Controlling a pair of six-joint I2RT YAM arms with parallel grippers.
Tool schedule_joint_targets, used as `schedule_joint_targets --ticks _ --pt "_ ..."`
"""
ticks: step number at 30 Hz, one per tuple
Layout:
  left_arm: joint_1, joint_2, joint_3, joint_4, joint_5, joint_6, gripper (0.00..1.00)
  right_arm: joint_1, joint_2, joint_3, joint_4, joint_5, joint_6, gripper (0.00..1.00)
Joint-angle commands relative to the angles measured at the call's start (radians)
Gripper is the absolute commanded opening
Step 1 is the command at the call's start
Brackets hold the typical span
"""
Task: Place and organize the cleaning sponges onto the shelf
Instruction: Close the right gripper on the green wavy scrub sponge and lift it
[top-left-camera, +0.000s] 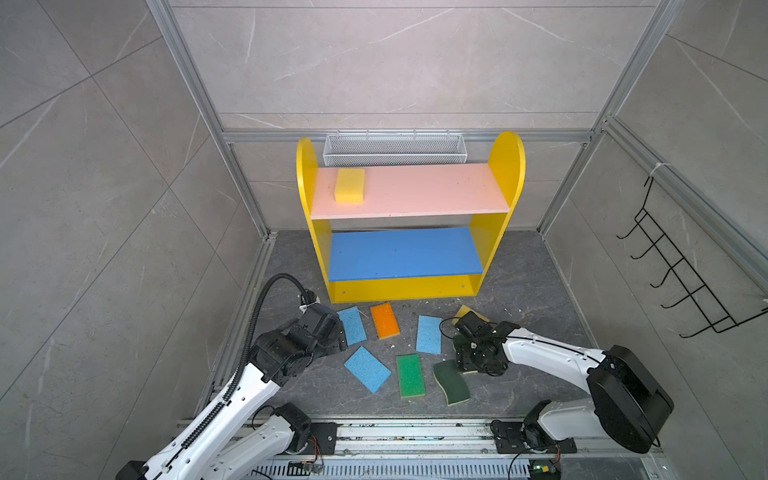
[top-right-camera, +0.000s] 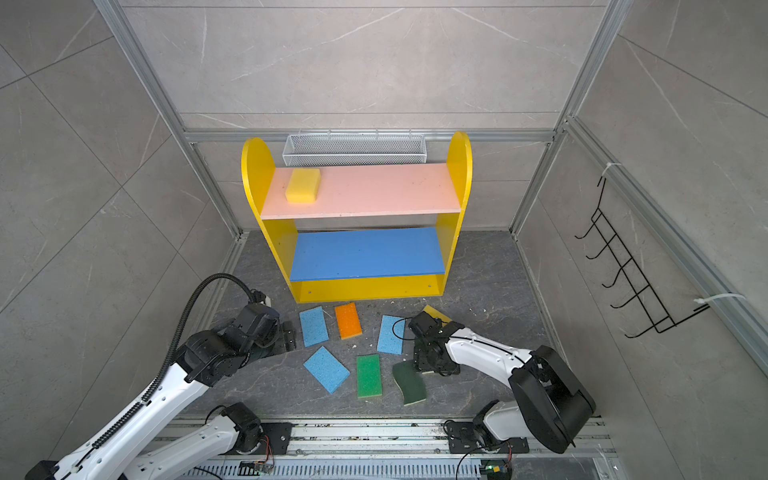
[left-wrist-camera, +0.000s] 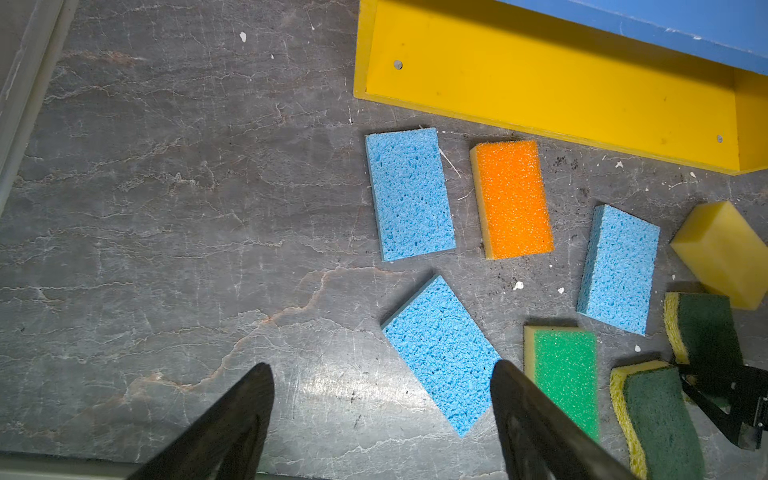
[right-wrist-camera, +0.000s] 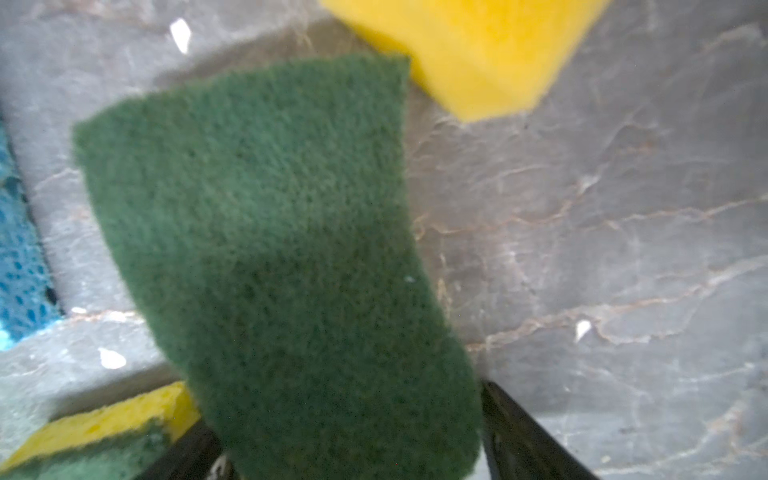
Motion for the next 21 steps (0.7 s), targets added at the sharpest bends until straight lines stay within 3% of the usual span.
schedule_joint_targets --ticks 1,6,21 --pt "0.001 -0.009 0.002 0.006 0.002 -0.013 0.84 0.006 0.003 -0.033 0.034 0.003 0.006 0.8" --pt "0.0 -0.009 0.007 0.005 -0.003 -0.016 0.84 0.008 -0.03 -0.064 0.075 -0.034 -0.01 0.71" --pt "0.001 0.027 0.038 0.005 0.011 -0.018 0.84 0.01 -0.069 -0.061 0.071 -0.077 -0.048 0.66"
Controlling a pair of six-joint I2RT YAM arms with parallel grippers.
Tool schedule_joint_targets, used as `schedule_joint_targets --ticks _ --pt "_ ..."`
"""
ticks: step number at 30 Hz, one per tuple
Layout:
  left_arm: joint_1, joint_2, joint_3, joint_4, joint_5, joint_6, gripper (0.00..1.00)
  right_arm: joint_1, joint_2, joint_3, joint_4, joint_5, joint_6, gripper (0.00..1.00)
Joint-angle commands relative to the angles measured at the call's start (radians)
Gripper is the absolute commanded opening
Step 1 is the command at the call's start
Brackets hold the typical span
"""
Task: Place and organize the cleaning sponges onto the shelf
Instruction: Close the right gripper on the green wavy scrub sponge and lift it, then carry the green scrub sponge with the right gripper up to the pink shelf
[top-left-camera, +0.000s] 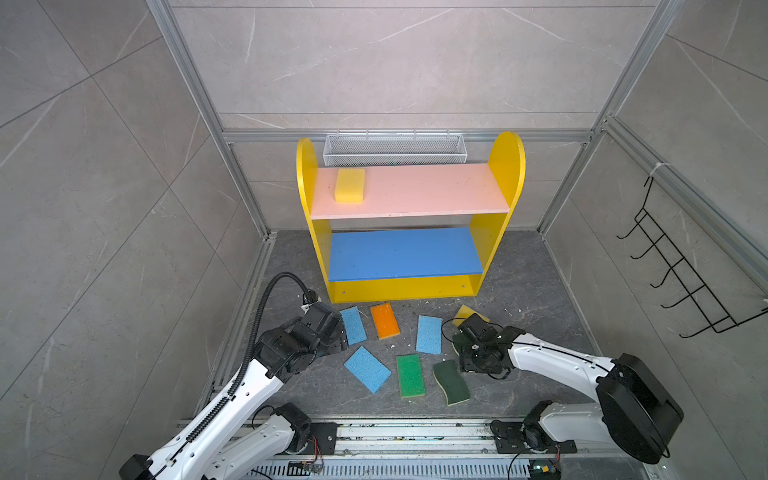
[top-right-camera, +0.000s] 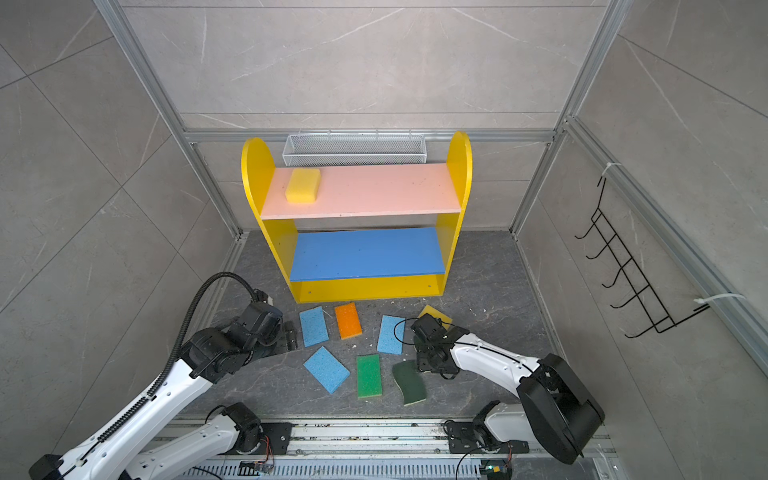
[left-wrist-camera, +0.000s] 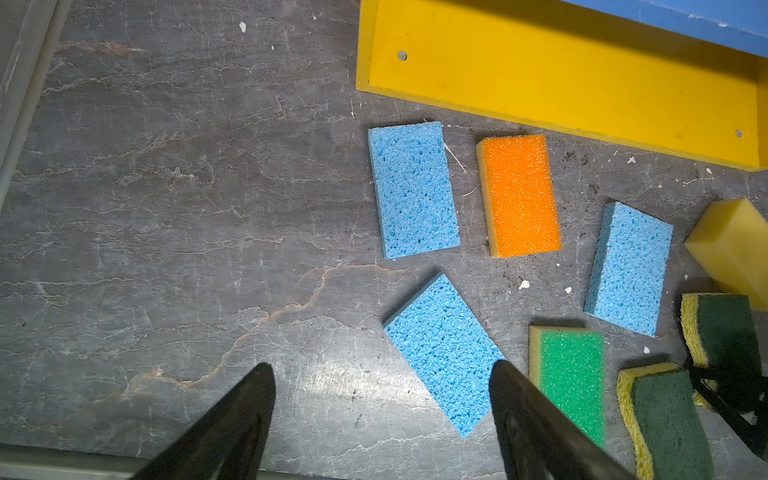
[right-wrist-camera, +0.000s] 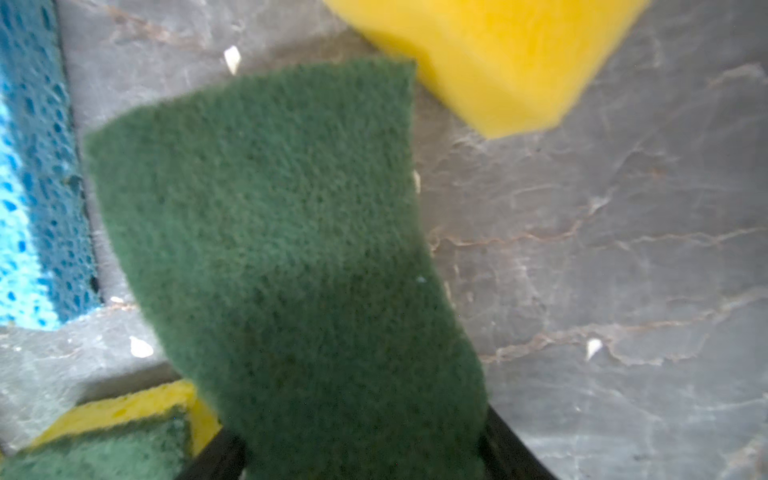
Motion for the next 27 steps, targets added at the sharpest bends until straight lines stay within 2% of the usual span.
schedule_joint_targets --ticks 1,4,9,17,21,27 --pt "0.0 0.001 0.039 0.004 0.01 -0.013 0.84 0.008 -0.019 -0.012 0.009 -0.06 -0.014 0.66" --pt "0.001 0.007 0.05 0.001 0.01 -0.012 0.84 0.009 -0.062 -0.016 0.01 -0.065 -0.02 0.71" --pt "0.001 0.019 0.068 -0.007 0.008 -0.009 0.84 0.008 -0.133 -0.008 -0.007 -0.067 -0.034 0.69" --pt "0.0 0.027 0.099 -0.02 0.007 -0.01 0.83 0.009 -0.181 0.012 -0.033 -0.086 -0.044 0.51" --pt "0.0 0.029 0.122 -0.039 -0.001 -0.005 0.83 0.01 -0.253 0.056 -0.076 -0.09 -0.047 0.56" --pt "0.001 0.033 0.161 -0.054 -0.013 0.012 0.83 0.01 -0.355 0.178 -0.17 -0.071 -0.077 0.56"
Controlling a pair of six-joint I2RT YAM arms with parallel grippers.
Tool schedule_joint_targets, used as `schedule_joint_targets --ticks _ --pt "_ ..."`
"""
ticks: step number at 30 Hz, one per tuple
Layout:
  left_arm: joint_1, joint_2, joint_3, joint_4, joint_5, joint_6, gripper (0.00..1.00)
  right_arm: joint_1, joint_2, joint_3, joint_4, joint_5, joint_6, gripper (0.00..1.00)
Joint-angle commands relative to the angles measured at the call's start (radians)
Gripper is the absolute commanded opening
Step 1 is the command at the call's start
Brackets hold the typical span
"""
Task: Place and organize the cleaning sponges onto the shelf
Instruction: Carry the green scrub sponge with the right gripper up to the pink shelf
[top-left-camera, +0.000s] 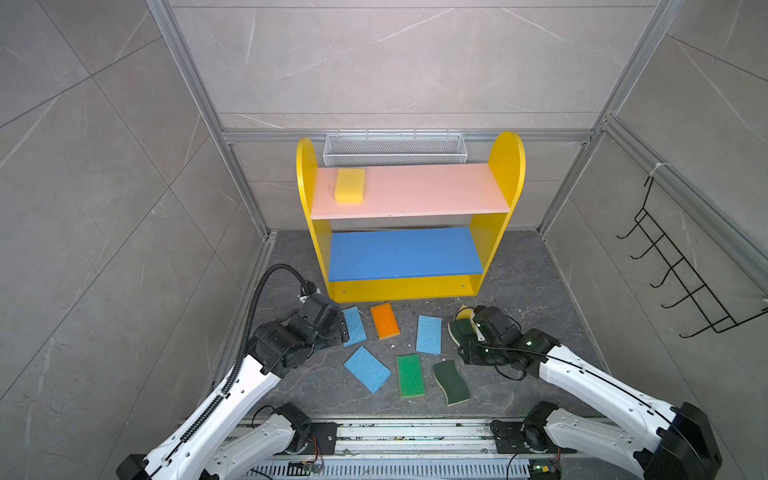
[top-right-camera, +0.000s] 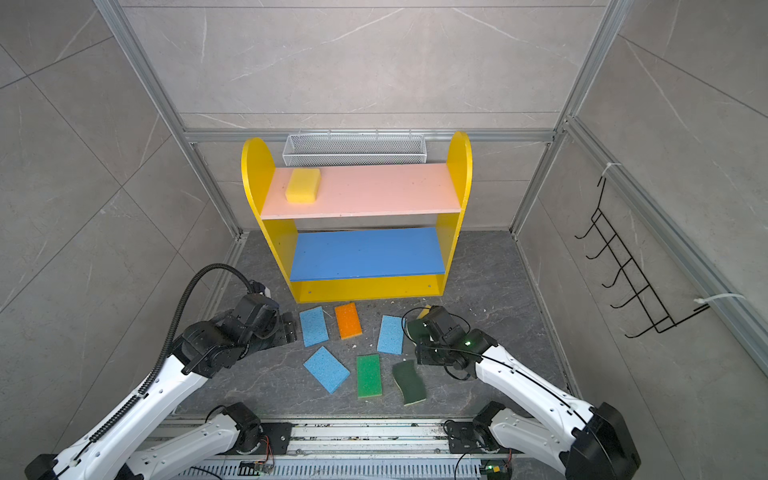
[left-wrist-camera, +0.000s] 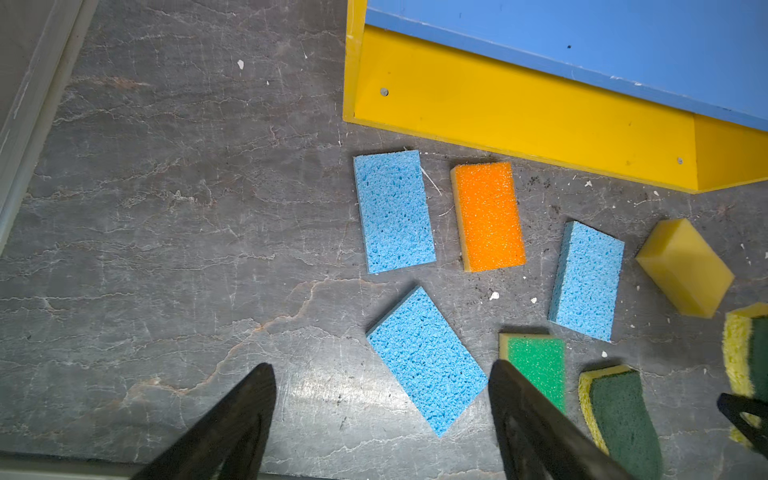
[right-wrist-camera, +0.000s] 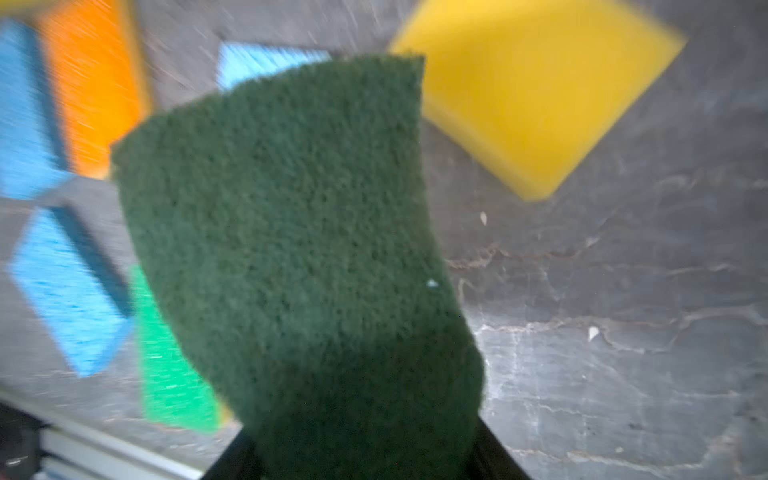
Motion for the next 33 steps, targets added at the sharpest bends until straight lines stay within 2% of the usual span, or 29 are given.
schedule_joint_targets --ticks 1,13,20,26,33 --pt "0.001 0.001 0.045 -0.023 -0.013 0.015 0.83 0.007 -0.049 0.088 -0.076 0.009 -0.032 0.56" --pt "0.001 -0.032 0.128 -0.046 -0.049 0.068 0.83 0.017 -0.045 0.424 -0.11 -0.02 -0.073 0.54" --pt "0.0 -0.055 0.164 -0.055 -0.062 0.11 0.83 0.053 0.067 0.623 -0.071 -0.047 -0.08 0.49" --pt "0.0 -0.062 0.176 -0.026 -0.056 0.133 0.83 0.112 0.177 0.801 -0.048 -0.018 -0.102 0.48" --pt "0.001 -0.04 0.182 0.022 -0.019 0.157 0.83 0.117 0.311 0.985 -0.002 0.043 -0.124 0.49"
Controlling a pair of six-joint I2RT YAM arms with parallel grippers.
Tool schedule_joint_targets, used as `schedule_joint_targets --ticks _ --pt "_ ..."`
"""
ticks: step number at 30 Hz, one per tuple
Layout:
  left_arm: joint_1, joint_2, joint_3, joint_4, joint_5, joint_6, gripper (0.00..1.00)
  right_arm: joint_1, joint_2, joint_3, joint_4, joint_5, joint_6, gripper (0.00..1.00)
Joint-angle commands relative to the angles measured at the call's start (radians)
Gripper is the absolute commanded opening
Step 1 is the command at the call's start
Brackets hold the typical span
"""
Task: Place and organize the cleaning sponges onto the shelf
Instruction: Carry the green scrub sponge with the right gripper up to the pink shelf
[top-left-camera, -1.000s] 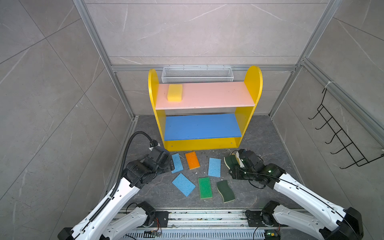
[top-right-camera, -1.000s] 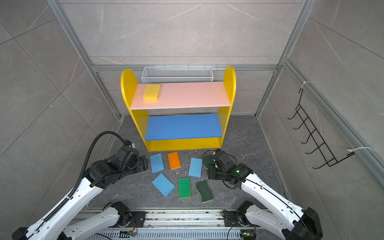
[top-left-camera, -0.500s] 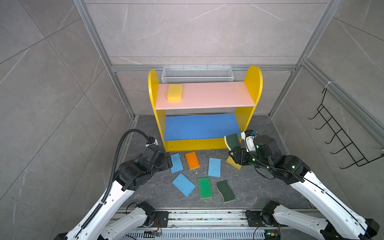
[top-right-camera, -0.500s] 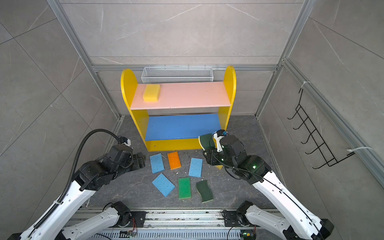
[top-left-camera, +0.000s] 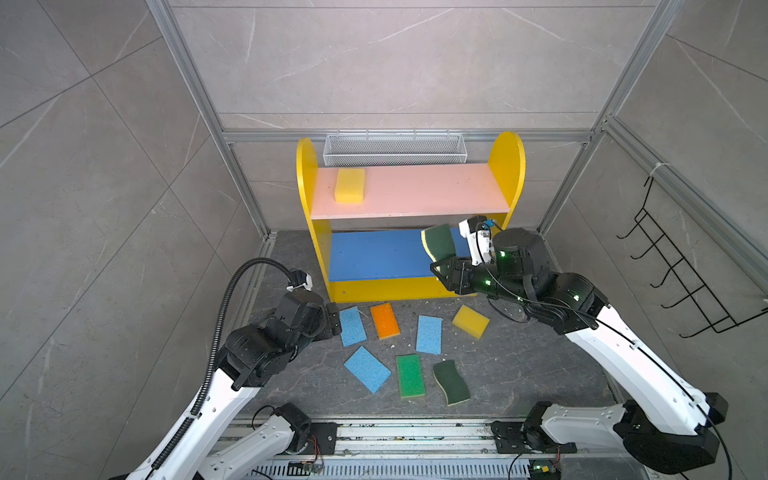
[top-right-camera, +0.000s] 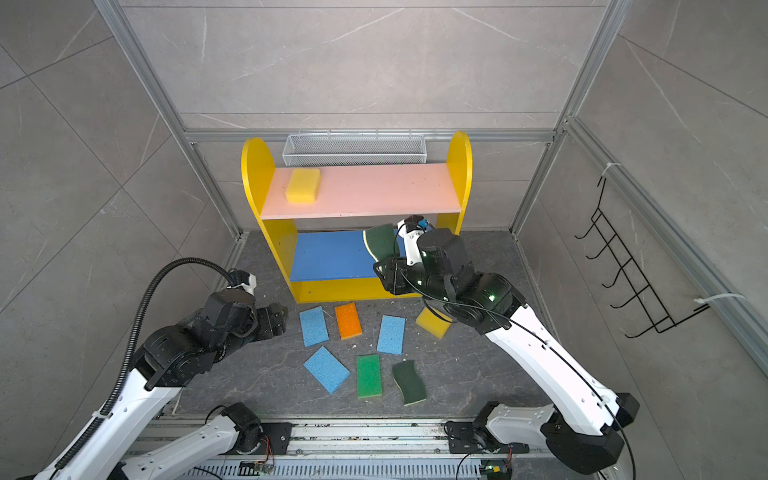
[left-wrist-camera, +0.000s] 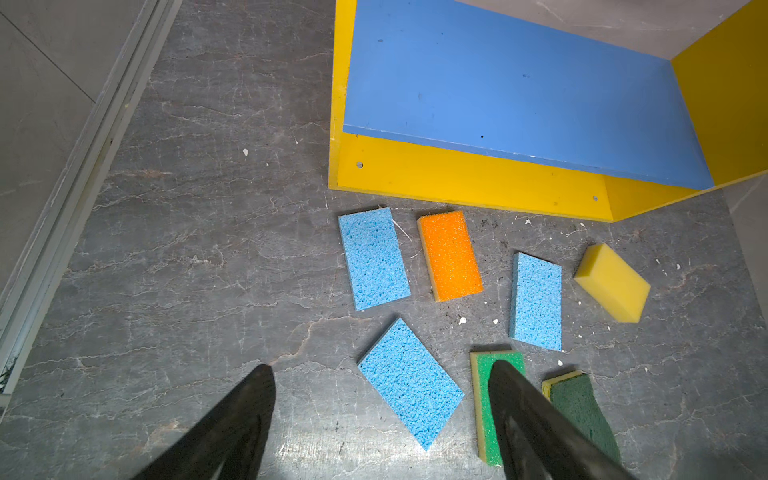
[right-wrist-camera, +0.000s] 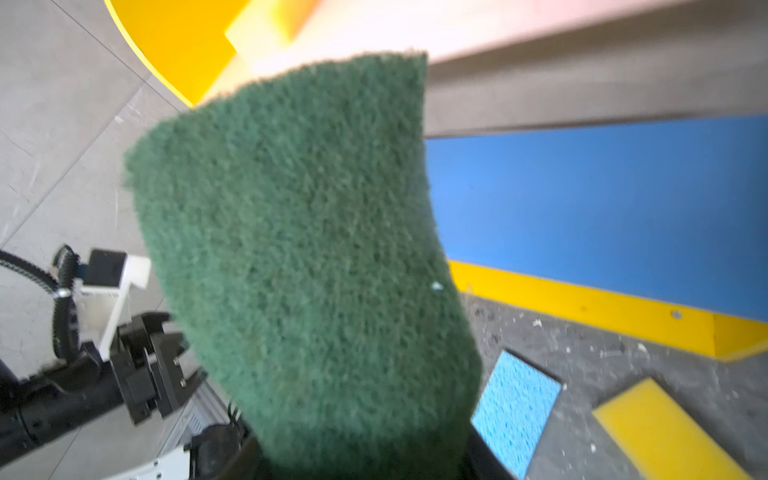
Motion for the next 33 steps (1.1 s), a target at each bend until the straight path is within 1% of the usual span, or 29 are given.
schedule_joint_targets --ticks 1,9,13,20,24,29,33 --pt "0.001 0.01 0.039 0.043 0.013 0.044 0.83 0.004 0.053 0.088 0.048 0.059 -0.031 0.49" --pt "0.0 -0.029 0.053 0.072 0.015 0.072 0.83 0.004 0.19 0.23 0.139 0.14 -0.03 0.5" --pt "0.0 -0.025 0.078 0.066 0.024 0.088 0.83 0.004 0.267 0.3 0.192 0.164 -0.026 0.51" --pt "0.0 -0.026 0.077 0.073 0.058 0.062 0.83 0.004 0.409 0.469 0.199 0.201 -0.026 0.52" --pt "0.0 -0.025 0.087 0.074 0.042 0.064 0.83 0.004 0.488 0.574 0.174 0.257 -0.029 0.53" --pt "0.0 -0.012 0.12 0.071 0.011 0.074 0.83 0.002 0.596 0.738 0.076 0.33 -0.024 0.55" --pt "0.0 0.025 0.147 0.069 -0.01 0.087 0.83 0.001 0.683 0.868 -0.01 0.375 -0.035 0.56"
